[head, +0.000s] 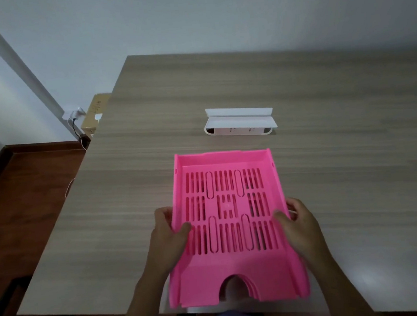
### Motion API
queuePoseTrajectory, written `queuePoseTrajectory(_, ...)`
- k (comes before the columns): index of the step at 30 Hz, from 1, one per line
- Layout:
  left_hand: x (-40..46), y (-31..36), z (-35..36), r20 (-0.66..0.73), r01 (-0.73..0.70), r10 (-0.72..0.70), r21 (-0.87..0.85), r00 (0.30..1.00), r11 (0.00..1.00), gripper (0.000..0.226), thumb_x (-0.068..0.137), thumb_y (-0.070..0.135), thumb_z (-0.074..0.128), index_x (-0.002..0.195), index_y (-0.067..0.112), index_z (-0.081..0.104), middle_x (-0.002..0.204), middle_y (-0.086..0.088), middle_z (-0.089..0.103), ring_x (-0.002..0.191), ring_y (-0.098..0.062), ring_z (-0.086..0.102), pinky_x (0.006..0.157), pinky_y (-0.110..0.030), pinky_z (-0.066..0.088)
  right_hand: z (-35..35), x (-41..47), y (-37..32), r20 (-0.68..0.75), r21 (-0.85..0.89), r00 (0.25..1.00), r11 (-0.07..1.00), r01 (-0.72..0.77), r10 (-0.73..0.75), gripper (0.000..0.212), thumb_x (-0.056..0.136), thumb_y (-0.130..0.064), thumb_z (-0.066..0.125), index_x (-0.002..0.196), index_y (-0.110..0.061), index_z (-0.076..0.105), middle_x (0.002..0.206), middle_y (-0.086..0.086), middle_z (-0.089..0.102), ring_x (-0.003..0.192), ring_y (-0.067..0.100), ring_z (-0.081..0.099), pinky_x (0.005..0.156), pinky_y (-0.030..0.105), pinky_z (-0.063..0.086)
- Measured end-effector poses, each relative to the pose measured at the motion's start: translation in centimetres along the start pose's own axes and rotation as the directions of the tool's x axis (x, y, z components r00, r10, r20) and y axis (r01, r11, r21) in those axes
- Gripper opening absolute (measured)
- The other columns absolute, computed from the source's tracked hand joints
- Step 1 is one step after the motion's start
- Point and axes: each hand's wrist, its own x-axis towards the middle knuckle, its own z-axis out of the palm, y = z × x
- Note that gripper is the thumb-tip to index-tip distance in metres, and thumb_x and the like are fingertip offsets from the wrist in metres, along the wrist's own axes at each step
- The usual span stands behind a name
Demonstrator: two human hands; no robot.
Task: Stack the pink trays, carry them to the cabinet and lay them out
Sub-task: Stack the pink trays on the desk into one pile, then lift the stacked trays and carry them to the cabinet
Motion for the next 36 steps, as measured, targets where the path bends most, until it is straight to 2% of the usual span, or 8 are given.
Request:
queuePoseTrajectory(8, 1.5, -0.8, -0.4, 0.237, 0.260, -0.183, -0.356, 0.954, 0.898, 0.053, 0.091, 0.012, 0.060, 0.135, 0.022, 0.032, 0.105, -0.017, 0.068, 0.067, -0.024, 0.075, 0.058, -0.037, 0.060, 0.3, 2.3, 2.3, 0.231, 0.278, 0.955, 0.929, -0.246, 0.184, 0.034, 0.098, -0.029, 0.058, 0.127, -0.013, 0.066, 0.102, 0.016, 0.080, 0.090, 0.035, 0.078, 0.082, 0.050, 0.061)
queuePoseTrajectory(13, 3.4, -1.8, -0.7, 0.164, 0.235, -0.189, -0.340, 0.968, 0.910, 0.125, 0.022, 0.019, 0.074, 0.135, -0.021, 0.041, 0.069, -0.013, 0.054, 0.056, -0.020, 0.055, 0.038, -0.009, 0.046, -0.3, 2.4, 2.3, 0.452, 0.416, 0.878, 0.833, -0.364, 0.158, 0.037, 0.098, -0.029, 0.054, 0.123, -0.004, 0.068, 0.095, 0.020, 0.078, 0.078, 0.034, 0.075, 0.073, 0.043, 0.060)
queuePoseTrajectory(16, 2.8, -2.0, -0.2, 0.199, 0.289, -0.232, -0.333, 0.952, 0.898, 0.099, 0.045, 0.027, 0.077, 0.133, -0.009, 0.048, 0.084, -0.021, 0.065, 0.062, -0.017, 0.072, 0.050, -0.017, 0.055, -0.1, 2.9, 2.8, 0.464, 0.412, 0.875, 0.840, -0.353, 0.140, 0.039, 0.097, -0.024, 0.055, 0.124, 0.002, 0.066, 0.092, 0.020, 0.077, 0.074, 0.032, 0.074, 0.069, 0.040, 0.060)
queuePoseTrajectory(18, 3.4, -2.7, -0.1, 0.161, 0.283, -0.241, -0.345, 0.957, 0.895, 0.085, 0.045, 0.012, 0.069, 0.122, -0.019, 0.051, 0.073, -0.011, 0.059, 0.041, 0.005, 0.064, 0.042, -0.009, 0.048, 0.1, 3.4, 2.9, 0.466, 0.403, 0.875, 0.849, -0.342, 0.131, 0.040, 0.094, -0.020, 0.057, 0.124, 0.005, 0.065, 0.088, 0.019, 0.077, 0.071, 0.032, 0.074, 0.066, 0.039, 0.060)
queuePoseTrajectory(23, 1.3, -4.3, 0.1, 0.053, 0.253, -0.256, -0.436, 0.965, 0.863, 0.054, 0.044, 0.005, 0.060, 0.098, -0.002, 0.057, 0.030, 0.003, 0.056, 0.030, 0.007, 0.056, 0.035, -0.007, 0.041, 1.0, 4.9, 2.6, 0.561, 0.342, 0.825, 0.888, -0.307, 0.069, 0.058, 0.074, -0.028, 0.072, 0.119, 0.008, 0.067, 0.083, 0.018, 0.078, 0.070, 0.032, 0.075, 0.065, 0.039, 0.061)
queuePoseTrajectory(28, -3.5, -9.0, -1.3, -0.114, 0.172, -0.288, -0.577, 0.951, 0.798, 0.034, 0.051, 0.002, 0.059, 0.085, 0.001, 0.058, 0.061, -0.004, 0.068, 0.041, 0.001, 0.065, 0.040, -0.012, 0.048, 4.2, 5.0, 1.2, 0.698, 0.234, 0.713, 0.921, -0.311, 0.064, 0.045, 0.074, -0.016, 0.072, 0.112, 0.008, 0.066, 0.076, 0.016, 0.077, 0.063, 0.030, 0.075, 0.062, 0.040, 0.064)
queuePoseTrajectory(31, -6.9, -11.6, -3.1, -0.143, 0.094, -0.239, -0.641, 0.960, 0.761, 0.057, 0.055, 0.017, 0.073, 0.107, -0.003, 0.064, 0.082, -0.014, 0.077, 0.068, -0.018, 0.077, 0.058, -0.025, 0.059, 7.0, 3.6, 0.3, 0.751, 0.145, 0.656, 0.950, -0.277, 0.077, 0.059, 0.075, -0.022, 0.067, 0.122, 0.012, 0.062, 0.084, 0.019, 0.076, 0.070, 0.033, 0.074, 0.075, 0.044, 0.059)
queuePoseTrajectory(36, -11.9, -16.4, -7.1, -0.239, 0.010, -0.257, -0.714, 0.936, 0.700, 0.069, 0.067, 0.019, 0.076, 0.127, -0.008, 0.053, 0.117, -0.031, 0.068, 0.090, -0.038, 0.074, 0.074, -0.041, 0.059, 12.2, -0.9, -1.4, 0.833, 0.054, 0.549, 0.977, -0.206, 0.070, 0.058, 0.069, -0.020, 0.073, 0.119, 0.008, 0.063, 0.075, 0.017, 0.077, 0.062, 0.030, 0.075, 0.057, 0.039, 0.062)
